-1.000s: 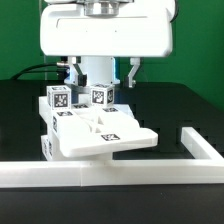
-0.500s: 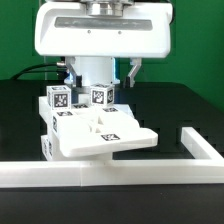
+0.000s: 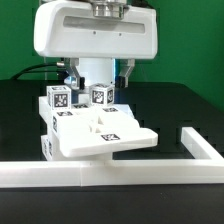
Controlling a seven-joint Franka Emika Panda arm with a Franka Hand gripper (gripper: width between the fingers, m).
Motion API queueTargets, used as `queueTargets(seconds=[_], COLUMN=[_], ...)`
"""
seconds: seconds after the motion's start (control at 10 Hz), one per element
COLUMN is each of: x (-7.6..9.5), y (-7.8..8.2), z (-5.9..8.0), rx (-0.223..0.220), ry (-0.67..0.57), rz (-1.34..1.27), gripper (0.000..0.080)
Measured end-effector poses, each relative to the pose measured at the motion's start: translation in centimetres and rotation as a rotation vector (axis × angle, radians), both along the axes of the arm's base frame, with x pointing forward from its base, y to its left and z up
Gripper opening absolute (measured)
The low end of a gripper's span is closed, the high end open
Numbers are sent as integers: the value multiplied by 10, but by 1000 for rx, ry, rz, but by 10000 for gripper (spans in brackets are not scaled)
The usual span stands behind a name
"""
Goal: Assemble chair
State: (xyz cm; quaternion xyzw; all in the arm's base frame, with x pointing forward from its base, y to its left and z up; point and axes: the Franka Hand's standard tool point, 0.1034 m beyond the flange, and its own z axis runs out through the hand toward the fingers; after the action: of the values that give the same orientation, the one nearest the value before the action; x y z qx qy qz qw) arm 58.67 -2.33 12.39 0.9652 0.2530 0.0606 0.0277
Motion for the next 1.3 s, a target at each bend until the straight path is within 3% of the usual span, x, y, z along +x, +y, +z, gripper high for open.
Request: queueTargets(seconds=[0.3, 0.4, 0.5, 0.6, 0.8, 1.3], x=[1, 1, 1, 1, 1, 1], y=[2, 3, 2, 2, 2, 2], z=[0, 0, 0, 0, 0, 0], rx=[-56, -56, -56, -56, -56, -51], ry=[13, 13, 13, 13, 13, 12], rz=[219, 216, 214, 214, 213, 176], gripper=[649, 649, 527, 527, 281, 282])
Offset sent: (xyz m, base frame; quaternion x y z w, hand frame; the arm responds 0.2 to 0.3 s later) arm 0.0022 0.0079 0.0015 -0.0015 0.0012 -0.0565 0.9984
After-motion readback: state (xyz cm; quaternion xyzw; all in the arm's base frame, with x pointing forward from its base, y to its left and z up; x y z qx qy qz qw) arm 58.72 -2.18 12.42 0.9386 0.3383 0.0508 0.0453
